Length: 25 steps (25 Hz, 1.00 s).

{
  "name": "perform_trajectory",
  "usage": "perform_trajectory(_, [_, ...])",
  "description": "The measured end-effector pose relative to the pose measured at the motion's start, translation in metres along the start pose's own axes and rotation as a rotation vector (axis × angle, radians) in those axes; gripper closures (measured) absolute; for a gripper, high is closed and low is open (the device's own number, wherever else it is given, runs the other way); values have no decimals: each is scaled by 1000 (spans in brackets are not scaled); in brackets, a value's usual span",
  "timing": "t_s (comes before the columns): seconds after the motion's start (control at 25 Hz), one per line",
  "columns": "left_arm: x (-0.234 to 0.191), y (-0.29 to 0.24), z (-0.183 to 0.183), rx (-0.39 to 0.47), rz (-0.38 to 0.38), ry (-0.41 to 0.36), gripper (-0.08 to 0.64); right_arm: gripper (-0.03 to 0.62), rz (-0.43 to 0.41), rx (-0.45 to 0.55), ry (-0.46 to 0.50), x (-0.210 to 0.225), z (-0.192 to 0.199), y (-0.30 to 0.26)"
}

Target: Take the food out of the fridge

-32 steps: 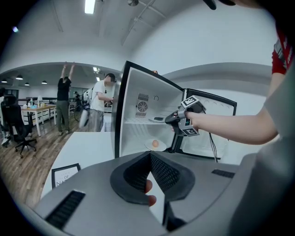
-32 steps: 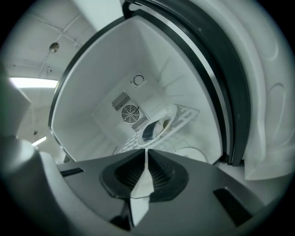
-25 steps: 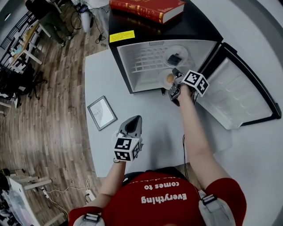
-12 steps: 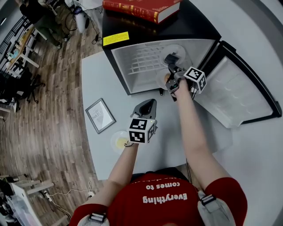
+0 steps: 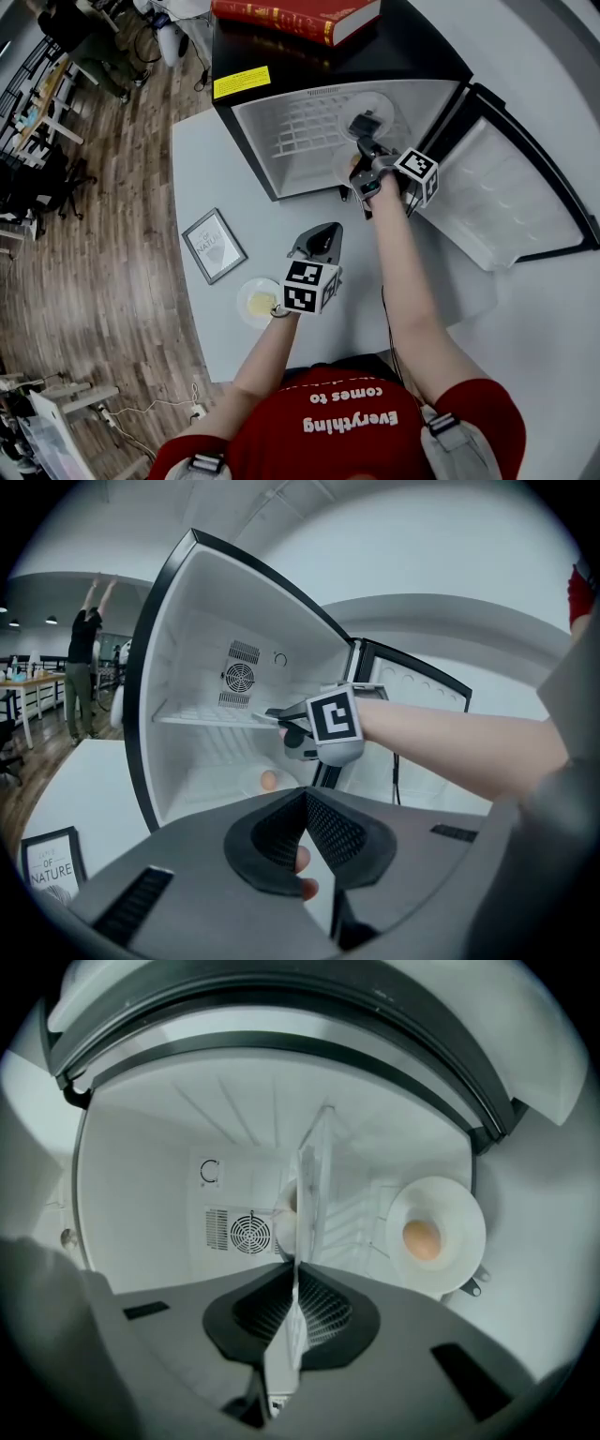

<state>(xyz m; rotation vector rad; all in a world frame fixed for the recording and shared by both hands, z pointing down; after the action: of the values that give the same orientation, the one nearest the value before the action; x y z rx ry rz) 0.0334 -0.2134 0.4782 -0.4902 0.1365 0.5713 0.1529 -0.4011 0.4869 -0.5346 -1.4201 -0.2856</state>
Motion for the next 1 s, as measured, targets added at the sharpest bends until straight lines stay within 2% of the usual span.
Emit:
perform_trajectory(0.24, [-8, 10, 13, -24, -10, 19, 554, 568, -55, -82, -72, 11, 18, 34])
perform_trajectory(0.36, [-9, 13, 17, -29, -12, 31, 554, 566, -49, -82, -49, 16, 16, 33])
perform_trajectory(0.52, [-6, 15, 17, -25, -6, 28, 554, 566, -125, -44, -72, 14, 9, 23])
perform_trajectory(0.68, [-5, 19, 13, -17, -8, 19, 554, 568, -120, -36, -45, 10, 3, 22])
perform_trajectory(1.0, [-10, 27, 10, 0, -30, 18, 554, 568, -185, -78, 22, 6, 7, 38])
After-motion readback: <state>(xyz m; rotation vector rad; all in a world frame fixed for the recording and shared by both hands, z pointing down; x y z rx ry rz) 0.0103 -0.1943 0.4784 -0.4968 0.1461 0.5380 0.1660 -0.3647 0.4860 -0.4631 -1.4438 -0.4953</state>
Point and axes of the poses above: the fingertips, and each gripper's own axes: y backward along the fingers, x to its right, z out of its underside, the point moved 5 cm from there along y, backward along the fingers, and after that the axes turned 1 degree about y, right-handed, at the moved point
